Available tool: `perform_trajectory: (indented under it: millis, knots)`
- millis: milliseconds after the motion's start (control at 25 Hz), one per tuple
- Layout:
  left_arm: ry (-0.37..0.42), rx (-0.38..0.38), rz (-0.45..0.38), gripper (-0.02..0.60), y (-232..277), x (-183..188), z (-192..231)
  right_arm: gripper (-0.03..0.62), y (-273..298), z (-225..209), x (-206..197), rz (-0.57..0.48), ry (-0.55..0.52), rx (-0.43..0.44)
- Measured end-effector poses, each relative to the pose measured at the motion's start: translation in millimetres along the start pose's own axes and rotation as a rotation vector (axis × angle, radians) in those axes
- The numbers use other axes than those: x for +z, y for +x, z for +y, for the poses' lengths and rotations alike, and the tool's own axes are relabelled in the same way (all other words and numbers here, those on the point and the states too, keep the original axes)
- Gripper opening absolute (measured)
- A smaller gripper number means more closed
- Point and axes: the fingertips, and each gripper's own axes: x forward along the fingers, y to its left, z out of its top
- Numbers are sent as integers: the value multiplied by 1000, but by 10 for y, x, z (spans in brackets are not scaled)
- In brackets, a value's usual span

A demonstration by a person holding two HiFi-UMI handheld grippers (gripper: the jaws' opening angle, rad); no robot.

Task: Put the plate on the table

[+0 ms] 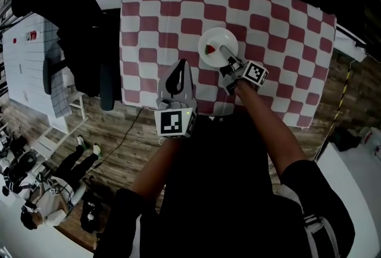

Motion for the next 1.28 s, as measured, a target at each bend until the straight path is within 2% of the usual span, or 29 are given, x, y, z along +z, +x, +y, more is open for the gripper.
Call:
perform_trajectory:
  millis: [80,160,240,360,520,680,920,1000,1280]
  knots:
    - [-3,-3,2,8,-4,-7,-1,6,-56,-60,-25,-17,79,-45]
    - [-6,-5,3,8,-7,-13,4,6,-62,-61,-49,-37,162,-41]
    - [-11,-6,5,9,-10,-19,14,6,-71,-96,-65,-37,169,-64]
    - [-10,8,26,8,-21,-26,52,6,-47,-71,-93,-51,206,-44]
    - [-5,8,19,8,-48,-16,72,6,-117,-186,-183,-45,224,-130]
    - [-20,19,14,9,-57,-9,81,6,-60,-189,-201,-65,273,-115]
    - [-41,12,12,9,-79,-50,75,12,-52,-232,-214,-53,310,-176]
    - [-44,13,12,8,-92,-47,75,31,-58,-223,-230,-36,304,-194]
    - [-57,3,13,8,-117,-50,75,179,-101,-159,-286,27,234,-296]
